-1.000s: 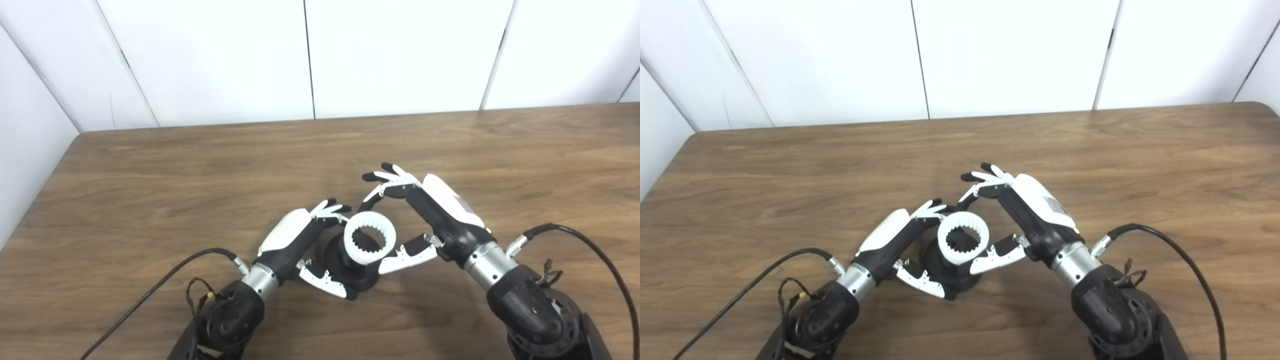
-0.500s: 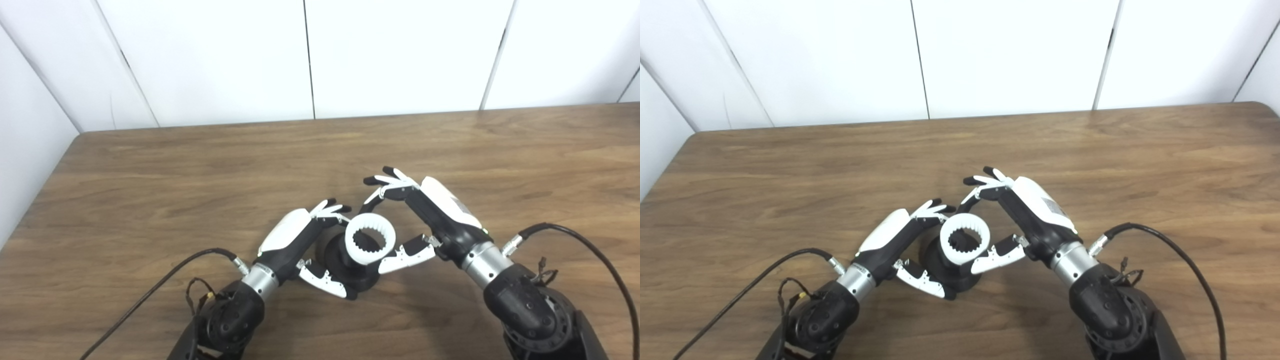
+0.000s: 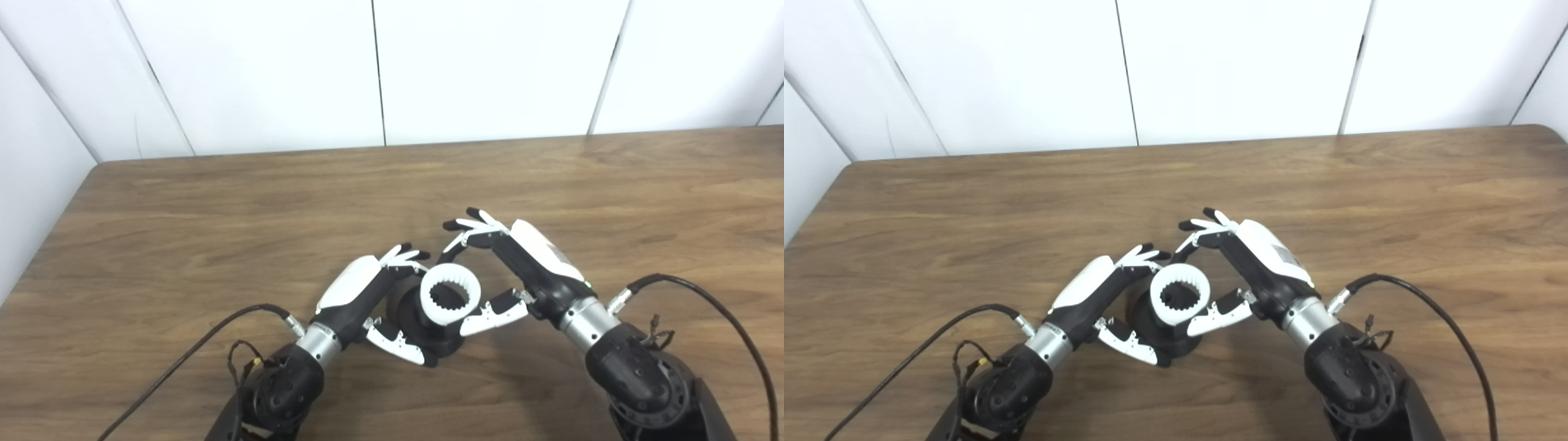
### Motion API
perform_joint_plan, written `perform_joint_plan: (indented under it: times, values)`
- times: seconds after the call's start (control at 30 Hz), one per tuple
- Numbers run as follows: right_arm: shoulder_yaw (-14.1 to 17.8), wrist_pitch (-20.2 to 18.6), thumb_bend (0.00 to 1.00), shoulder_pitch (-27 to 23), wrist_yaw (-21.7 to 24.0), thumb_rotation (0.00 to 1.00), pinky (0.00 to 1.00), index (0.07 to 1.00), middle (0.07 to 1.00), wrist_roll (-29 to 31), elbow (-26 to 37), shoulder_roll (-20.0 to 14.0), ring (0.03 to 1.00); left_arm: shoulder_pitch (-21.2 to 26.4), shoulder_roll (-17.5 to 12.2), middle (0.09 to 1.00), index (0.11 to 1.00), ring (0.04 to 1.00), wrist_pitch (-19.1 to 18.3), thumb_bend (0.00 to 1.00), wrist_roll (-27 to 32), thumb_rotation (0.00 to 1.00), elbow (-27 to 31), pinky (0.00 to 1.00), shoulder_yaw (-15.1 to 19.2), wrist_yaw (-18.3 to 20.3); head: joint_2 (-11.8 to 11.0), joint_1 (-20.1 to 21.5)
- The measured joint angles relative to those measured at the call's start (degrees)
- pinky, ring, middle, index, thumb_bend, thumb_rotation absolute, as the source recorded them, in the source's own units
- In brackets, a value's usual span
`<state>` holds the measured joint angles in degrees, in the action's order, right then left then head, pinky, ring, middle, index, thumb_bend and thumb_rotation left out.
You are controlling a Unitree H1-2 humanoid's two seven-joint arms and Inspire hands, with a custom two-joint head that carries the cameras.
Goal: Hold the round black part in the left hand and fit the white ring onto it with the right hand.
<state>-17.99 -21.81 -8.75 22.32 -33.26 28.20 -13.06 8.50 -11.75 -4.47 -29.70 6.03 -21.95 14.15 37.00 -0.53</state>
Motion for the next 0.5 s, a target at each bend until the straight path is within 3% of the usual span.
perform_joint_plan:
  times: [0.5]
  values:
    - [-0.27, 0.05, 0.53, -0.29, -0.10, 0.15, 1.00, 0.488, 0.877, -0.58, -0.06, 0.56, 0.996, 0.01, 0.10, 0.923, 0.605, 1.000, -0.37, 0.89, -0.14, 0.18, 0.11, 0.93, -0.14, 0.00, 0.09, -0.17]
